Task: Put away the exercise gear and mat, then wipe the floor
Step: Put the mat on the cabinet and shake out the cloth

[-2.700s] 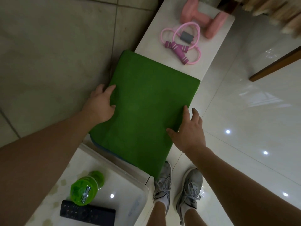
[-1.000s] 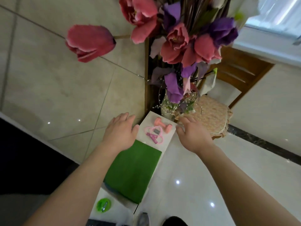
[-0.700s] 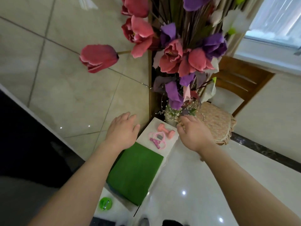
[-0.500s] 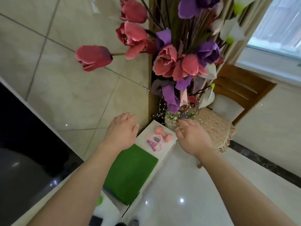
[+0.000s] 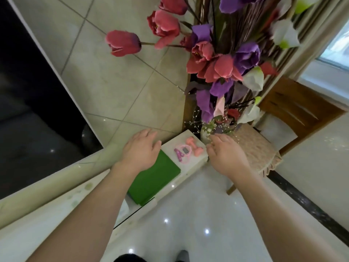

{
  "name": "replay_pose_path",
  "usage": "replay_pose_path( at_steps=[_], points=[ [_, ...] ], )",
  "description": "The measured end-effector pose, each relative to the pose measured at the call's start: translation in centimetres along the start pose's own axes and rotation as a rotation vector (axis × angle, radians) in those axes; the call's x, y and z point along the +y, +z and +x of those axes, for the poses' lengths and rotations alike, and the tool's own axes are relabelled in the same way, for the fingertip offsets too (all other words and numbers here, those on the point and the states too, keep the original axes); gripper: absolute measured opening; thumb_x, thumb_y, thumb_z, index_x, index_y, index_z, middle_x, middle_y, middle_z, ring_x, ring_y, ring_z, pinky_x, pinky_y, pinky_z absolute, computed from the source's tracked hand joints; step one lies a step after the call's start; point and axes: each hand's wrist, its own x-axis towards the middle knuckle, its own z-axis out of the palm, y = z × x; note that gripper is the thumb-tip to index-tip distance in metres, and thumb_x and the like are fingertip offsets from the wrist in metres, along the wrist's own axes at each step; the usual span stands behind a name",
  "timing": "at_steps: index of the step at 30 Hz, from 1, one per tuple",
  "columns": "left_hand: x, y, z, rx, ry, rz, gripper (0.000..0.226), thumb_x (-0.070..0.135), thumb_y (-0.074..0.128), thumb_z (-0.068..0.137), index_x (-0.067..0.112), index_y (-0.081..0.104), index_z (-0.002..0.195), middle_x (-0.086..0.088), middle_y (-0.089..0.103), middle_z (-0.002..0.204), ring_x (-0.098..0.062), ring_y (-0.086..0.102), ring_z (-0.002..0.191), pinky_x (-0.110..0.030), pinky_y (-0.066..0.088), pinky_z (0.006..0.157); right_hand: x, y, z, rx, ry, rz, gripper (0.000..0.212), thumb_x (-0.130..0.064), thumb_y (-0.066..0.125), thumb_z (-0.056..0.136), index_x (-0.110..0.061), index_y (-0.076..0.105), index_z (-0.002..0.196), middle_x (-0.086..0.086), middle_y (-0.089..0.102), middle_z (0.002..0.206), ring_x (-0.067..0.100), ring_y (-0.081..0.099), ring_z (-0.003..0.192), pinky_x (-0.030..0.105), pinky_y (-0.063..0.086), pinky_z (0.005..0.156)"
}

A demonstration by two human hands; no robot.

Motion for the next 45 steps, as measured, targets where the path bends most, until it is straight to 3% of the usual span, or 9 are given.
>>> replay_pose_path(
  at_steps=[10, 16, 21, 25, 29, 33, 36, 39, 45],
  points=[
    [-3.8, -0.5, -9.8, 0.044, -0.114, -0.030, 0.049, 0.040, 0.035, 0.102, 0.021, 0.041, 0.147, -0.008, 0.037, 0.155, -0.025, 0.032, 0.143, -0.039, 0.022, 0.119, -5.9, 2.4, -4.9, -0.034, -0.152, -0.001, 0.045, -0.040, 0.029, 0.103, -0.018, 0.055, 0.131, 0.004, 0.055, 0.132, 0.022, 0.043, 0.127, 0.035, 0.032, 0.104],
    [-5.4, -0.9, -17.2, 0.061, -0.196, -0.041, 0.049, 0.038, 0.036, 0.103, 0.021, 0.040, 0.149, -0.007, 0.035, 0.157, -0.024, 0.030, 0.144, -0.037, 0.020, 0.119, -9.7, 3.0, -9.7, -0.096, -0.200, -0.012, 0.051, -0.037, 0.027, 0.100, -0.013, 0.049, 0.138, 0.007, 0.047, 0.145, 0.026, 0.035, 0.136, 0.043, 0.031, 0.110],
    [-6.0, -1.0, -22.5, 0.071, -0.255, -0.042, 0.047, 0.038, 0.038, 0.103, 0.022, 0.044, 0.147, -0.008, 0.037, 0.156, -0.026, 0.031, 0.143, -0.037, 0.022, 0.118, -11.2, 3.5, -13.3, -0.099, -0.228, 0.023, 0.049, -0.035, 0.030, 0.100, -0.011, 0.049, 0.139, 0.011, 0.047, 0.144, 0.028, 0.037, 0.135, 0.038, 0.027, 0.112],
    [-5.2, -1.3, -25.8, 0.104, -0.284, -0.033, 0.046, 0.036, 0.039, 0.103, 0.021, 0.044, 0.146, -0.008, 0.039, 0.154, -0.027, 0.032, 0.141, -0.037, 0.022, 0.117, -11.4, 4.0, -15.3, -0.067, -0.294, 0.018, 0.073, -0.048, 0.010, 0.087, -0.010, 0.056, 0.131, 0.007, 0.058, 0.131, 0.028, 0.043, 0.128, 0.043, 0.033, 0.109],
    [-3.3, -0.9, -28.8, 0.140, -0.325, -0.026, 0.045, 0.035, 0.039, 0.103, 0.020, 0.045, 0.145, -0.008, 0.039, 0.154, -0.026, 0.032, 0.142, -0.035, 0.022, 0.115, -10.8, 3.4, -17.2, -0.058, -0.335, 0.004, 0.079, -0.051, 0.006, 0.083, -0.010, 0.055, 0.131, 0.006, 0.057, 0.132, 0.027, 0.041, 0.130, 0.040, 0.035, 0.105],
    [-0.9, 0.0, -31.9, 0.169, -0.389, -0.015, 0.045, 0.036, 0.039, 0.102, 0.020, 0.047, 0.144, -0.008, 0.044, 0.150, -0.028, 0.038, 0.138, -0.037, 0.027, 0.114, -9.1, 2.4, -19.7, -0.092, -0.353, -0.002, 0.062, -0.044, 0.021, 0.094, -0.008, 0.051, 0.135, 0.008, 0.056, 0.135, 0.028, 0.038, 0.132, 0.041, 0.034, 0.106],
    [1.7, 1.1, -34.1, 0.160, -0.407, -0.016, 0.050, 0.041, 0.033, 0.100, 0.019, 0.049, 0.142, -0.009, 0.046, 0.148, -0.028, 0.041, 0.136, -0.041, 0.030, 0.114, -6.9, 2.1, -21.9, -0.102, -0.397, -0.005, 0.069, -0.047, 0.016, 0.091, -0.007, 0.050, 0.136, 0.009, 0.055, 0.136, 0.030, 0.033, 0.135, 0.043, 0.034, 0.108],
    [4.4, 2.3, -36.5, 0.155, -0.426, -0.024, 0.050, 0.040, 0.034, 0.100, 0.016, 0.049, 0.142, -0.009, 0.044, 0.150, -0.026, 0.038, 0.139, -0.040, 0.027, 0.117, -5.0, 1.5, -24.4, -0.130, -0.423, -0.020, 0.055, -0.040, 0.028, 0.099, -0.009, 0.043, 0.142, 0.008, 0.046, 0.145, 0.029, 0.026, 0.139, 0.041, 0.029, 0.110],
    [8.5, 2.9, -42.2, 0.169, -0.504, -0.032, 0.051, 0.038, 0.032, 0.100, 0.015, 0.049, 0.143, -0.010, 0.048, 0.146, -0.028, 0.040, 0.135, -0.038, 0.028, 0.112, -3.3, 1.0, -29.1, -0.144, -0.492, -0.006, 0.047, -0.032, 0.036, 0.101, -0.009, 0.046, 0.141, 0.009, 0.045, 0.146, 0.027, 0.036, 0.135, 0.038, 0.034, 0.105]
  ],
)
